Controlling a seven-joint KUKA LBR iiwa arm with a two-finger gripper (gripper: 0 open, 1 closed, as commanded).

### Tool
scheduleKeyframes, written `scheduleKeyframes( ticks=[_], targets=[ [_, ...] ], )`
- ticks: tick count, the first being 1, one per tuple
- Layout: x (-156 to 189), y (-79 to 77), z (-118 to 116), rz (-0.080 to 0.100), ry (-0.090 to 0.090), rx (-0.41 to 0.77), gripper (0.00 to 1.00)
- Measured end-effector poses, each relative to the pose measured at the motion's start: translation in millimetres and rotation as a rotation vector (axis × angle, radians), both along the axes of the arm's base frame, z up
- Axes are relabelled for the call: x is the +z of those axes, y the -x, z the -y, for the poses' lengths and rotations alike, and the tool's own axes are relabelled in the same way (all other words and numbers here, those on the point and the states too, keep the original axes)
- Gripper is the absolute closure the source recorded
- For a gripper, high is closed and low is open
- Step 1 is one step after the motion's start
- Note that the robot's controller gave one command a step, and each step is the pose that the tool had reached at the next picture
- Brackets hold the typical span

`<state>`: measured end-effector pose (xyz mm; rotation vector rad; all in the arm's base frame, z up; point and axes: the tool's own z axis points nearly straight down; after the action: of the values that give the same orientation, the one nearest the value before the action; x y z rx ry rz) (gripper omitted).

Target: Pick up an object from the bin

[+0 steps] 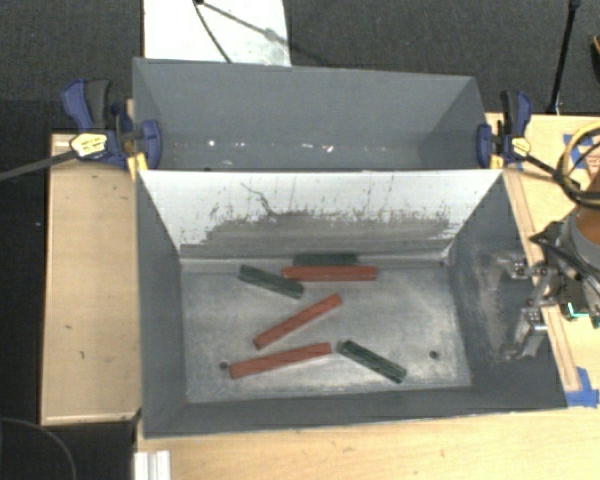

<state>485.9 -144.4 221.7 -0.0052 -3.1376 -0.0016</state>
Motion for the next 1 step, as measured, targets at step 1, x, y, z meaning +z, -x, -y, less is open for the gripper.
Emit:
scheduleKeyframes(
  ticks=[1],
  targets=[
    [-124.8,1.7,-57.3,-0.002,-0.002,-0.053,0.0]
  ],
)
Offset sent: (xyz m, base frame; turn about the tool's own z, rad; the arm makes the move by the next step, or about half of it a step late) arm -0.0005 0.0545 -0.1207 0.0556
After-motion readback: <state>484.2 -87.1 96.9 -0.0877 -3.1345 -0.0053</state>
